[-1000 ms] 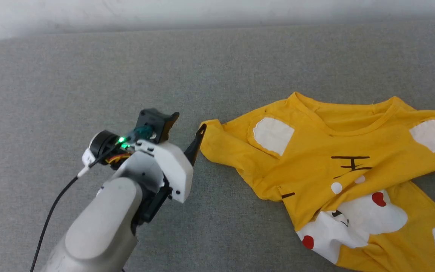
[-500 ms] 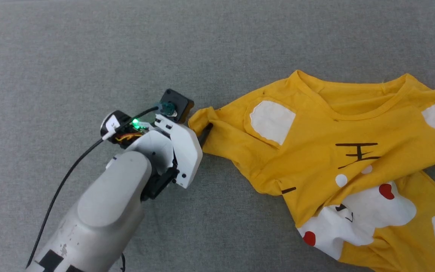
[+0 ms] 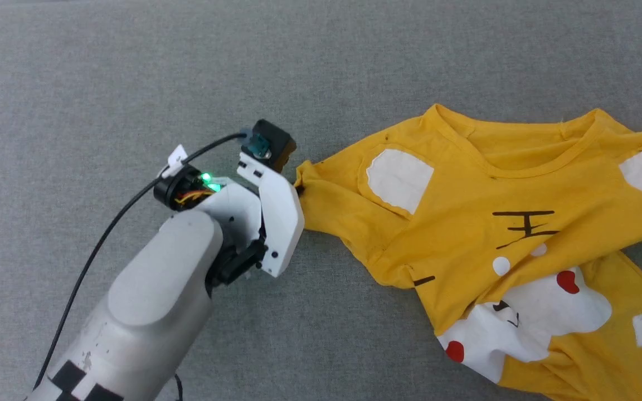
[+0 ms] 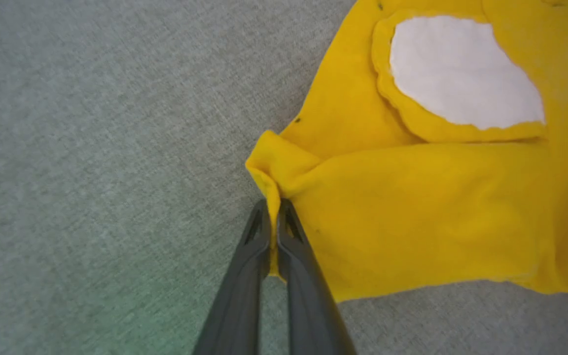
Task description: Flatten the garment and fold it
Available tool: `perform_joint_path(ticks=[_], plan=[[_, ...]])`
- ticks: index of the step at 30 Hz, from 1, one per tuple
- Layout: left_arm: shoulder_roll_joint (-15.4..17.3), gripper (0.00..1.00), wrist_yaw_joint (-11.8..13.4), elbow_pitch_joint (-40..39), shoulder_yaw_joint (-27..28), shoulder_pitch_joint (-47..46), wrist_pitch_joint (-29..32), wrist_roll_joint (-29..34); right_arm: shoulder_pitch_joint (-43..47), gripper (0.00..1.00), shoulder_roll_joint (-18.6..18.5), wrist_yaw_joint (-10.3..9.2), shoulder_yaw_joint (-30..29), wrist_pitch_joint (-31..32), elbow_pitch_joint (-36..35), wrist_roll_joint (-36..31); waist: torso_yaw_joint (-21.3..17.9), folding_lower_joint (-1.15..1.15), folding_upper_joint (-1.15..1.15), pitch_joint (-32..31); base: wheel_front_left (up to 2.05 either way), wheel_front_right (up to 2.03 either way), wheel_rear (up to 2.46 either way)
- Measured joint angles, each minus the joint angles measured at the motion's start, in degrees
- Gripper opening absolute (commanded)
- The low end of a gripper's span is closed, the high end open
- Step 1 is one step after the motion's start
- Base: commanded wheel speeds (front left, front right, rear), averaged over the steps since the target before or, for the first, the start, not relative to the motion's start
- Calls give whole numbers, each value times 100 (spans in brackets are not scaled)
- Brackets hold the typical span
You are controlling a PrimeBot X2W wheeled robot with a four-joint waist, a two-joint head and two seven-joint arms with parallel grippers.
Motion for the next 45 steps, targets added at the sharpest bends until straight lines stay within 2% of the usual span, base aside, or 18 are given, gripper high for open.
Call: perform_joint_path(ticks=[4, 9, 13, 17, 24, 28, 31, 35, 36, 40, 45], plan=[[85, 0, 207, -165, 4, 245, -442, 180, -1, 100, 0, 0, 30, -33, 59, 5, 25, 0, 0, -127, 0, 0, 0], [31, 0, 782, -341, 321, 605, -1496, 311, 19, 100, 1, 0, 91, -45, 158, 10, 63, 0, 0, -340, 0, 0, 0], [-138, 0, 1225, -727, 790, 1110, -2116, 52, 131, 100, 1, 0, 91, -48, 187, 10, 90, 0, 0, -540, 0, 0, 0], [-64, 0, 1607, -1314, 1279, 1918, -2398, -309, 237, 100, 1, 0, 98, -42, 194, 11, 123, -1, 0, -736, 0, 0, 0], [367, 0, 2348, -2582, 2148, 3781, -2487, -809, 417, 100, 0, 0, 90, -22, 196, 49, 205, -1, -1, -1014, 0, 0, 0], [464, 0, 2476, -3016, 2343, 4476, -2504, -964, 519, 100, 0, -1, 92, 76, 203, 54, 330, -1, -1, -1081, 0, 0, 0], [491, 0, 2496, -3177, 2340, 4573, -2505, -961, 483, 100, 1, 0, 159, 234, 163, -53, 423, -1, -1, -1112, 0, 0, 0], [485, 0, 2496, -3320, 2274, 4552, -2503, -944, 18, 100, -30, 0, 348, 761, 31, -212, 494, -1, -1, -1079, 0, 0, 0], [485, 0, 2496, -3333, 2252, 4531, -2502, -937, -175, 100, -109, 0, 412, 928, 19, -213, 500, -1, -1, -1049, 0, 0, 0], [476, 0, 2494, -3374, 2176, 4300, -2495, -870, -946, 100, -810, 0, 569, 1605, 147, -233, 500, 0, -1, -862, 0, 0, 0], [423, 0, 2486, -3417, 2073, 3978, -2503, -795, -1713, 100, -1416, 0, 613, 2412, 797, -18, 507, 1, -1, -517, 0, 0, 0]])
